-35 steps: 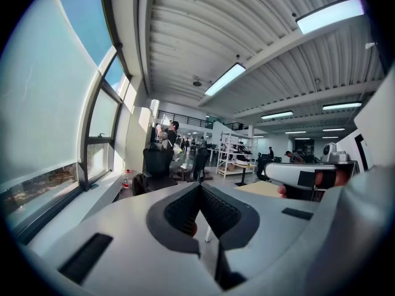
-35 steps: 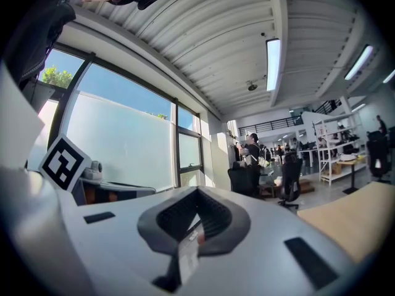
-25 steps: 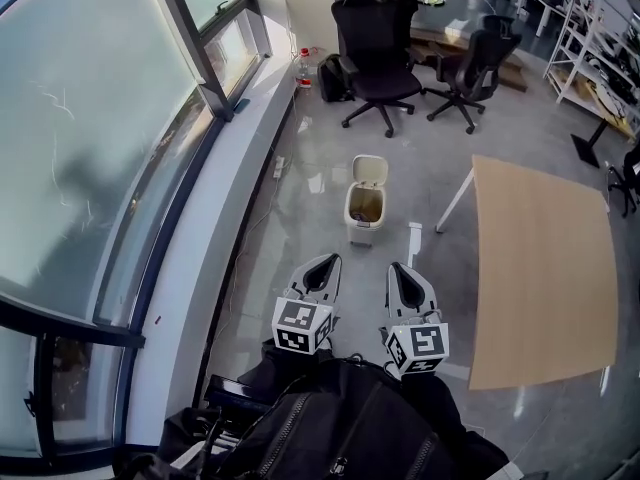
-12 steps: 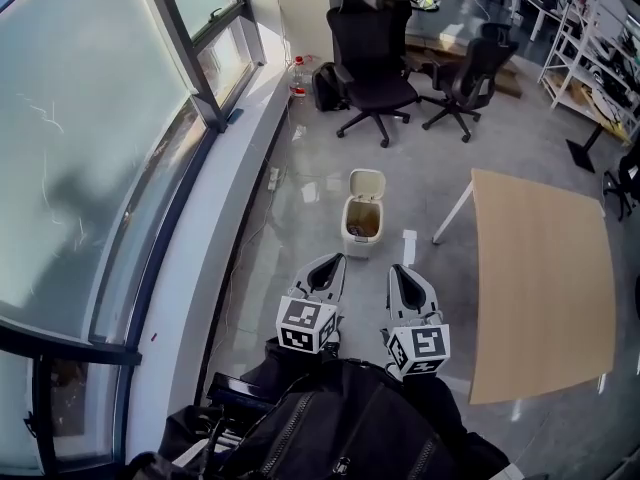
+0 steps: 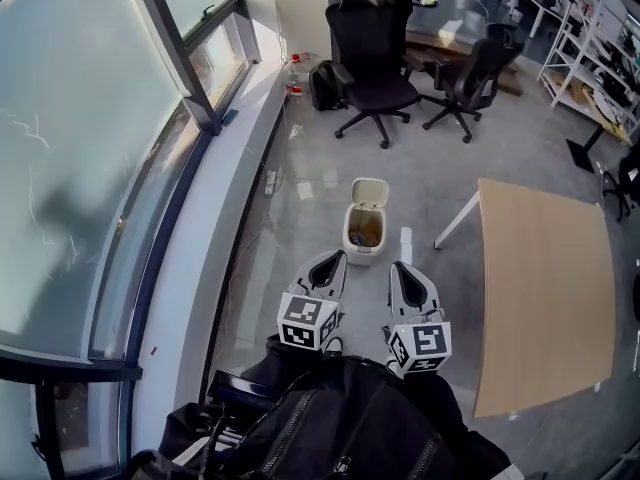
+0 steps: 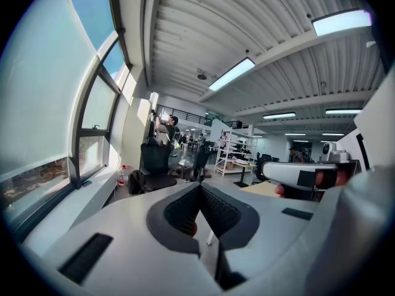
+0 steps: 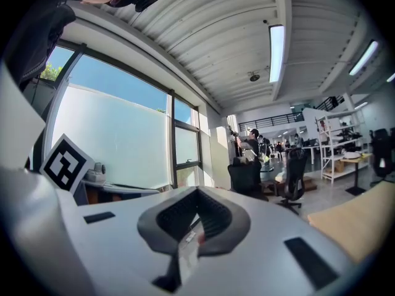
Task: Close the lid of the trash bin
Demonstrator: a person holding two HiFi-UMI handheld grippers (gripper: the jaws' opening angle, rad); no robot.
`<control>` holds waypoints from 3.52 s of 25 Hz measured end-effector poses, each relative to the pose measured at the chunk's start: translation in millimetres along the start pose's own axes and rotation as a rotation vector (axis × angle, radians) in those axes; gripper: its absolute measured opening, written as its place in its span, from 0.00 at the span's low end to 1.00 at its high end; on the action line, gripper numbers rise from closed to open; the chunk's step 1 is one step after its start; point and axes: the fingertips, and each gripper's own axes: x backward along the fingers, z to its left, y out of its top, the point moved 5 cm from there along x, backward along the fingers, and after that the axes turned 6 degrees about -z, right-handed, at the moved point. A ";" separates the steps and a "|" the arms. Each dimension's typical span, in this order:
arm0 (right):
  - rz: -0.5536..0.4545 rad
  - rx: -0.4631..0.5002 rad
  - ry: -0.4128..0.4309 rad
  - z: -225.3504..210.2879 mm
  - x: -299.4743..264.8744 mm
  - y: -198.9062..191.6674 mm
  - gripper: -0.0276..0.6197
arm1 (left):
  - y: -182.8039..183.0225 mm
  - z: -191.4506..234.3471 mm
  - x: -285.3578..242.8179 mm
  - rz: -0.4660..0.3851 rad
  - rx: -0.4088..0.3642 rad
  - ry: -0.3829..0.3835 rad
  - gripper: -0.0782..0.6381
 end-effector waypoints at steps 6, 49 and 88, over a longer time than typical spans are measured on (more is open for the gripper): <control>0.023 -0.001 -0.034 -2.6 -30.7 -4.3 0.05 | 4.0 28.0 -19.5 0.014 0.013 -0.022 0.11; 0.264 -0.136 0.078 -133.8 -153.9 -105.4 0.05 | -73.7 71.6 -173.2 0.216 0.084 0.154 0.11; 0.667 -0.108 0.139 -193.3 -316.7 -390.2 0.05 | -304.7 180.0 -180.2 0.625 0.274 0.234 0.11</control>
